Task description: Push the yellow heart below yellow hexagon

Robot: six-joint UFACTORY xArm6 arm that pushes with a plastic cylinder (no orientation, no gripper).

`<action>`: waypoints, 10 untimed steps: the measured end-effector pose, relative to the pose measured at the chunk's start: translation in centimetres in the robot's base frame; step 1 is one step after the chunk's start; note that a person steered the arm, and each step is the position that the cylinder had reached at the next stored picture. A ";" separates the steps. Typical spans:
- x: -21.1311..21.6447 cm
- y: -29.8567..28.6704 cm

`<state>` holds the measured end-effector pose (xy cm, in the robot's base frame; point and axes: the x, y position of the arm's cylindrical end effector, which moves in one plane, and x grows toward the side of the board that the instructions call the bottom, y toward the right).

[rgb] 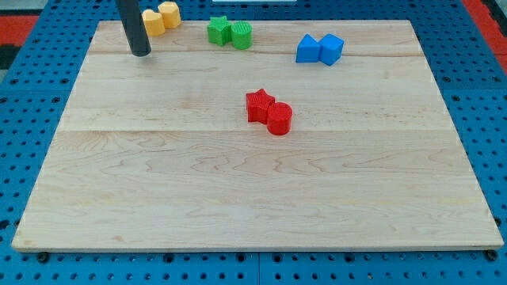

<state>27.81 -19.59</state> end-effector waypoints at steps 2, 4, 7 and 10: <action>1.2 -5.0; -7.6 -6.7; -8.6 -2.4; -8.5 1.1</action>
<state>19.31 -18.51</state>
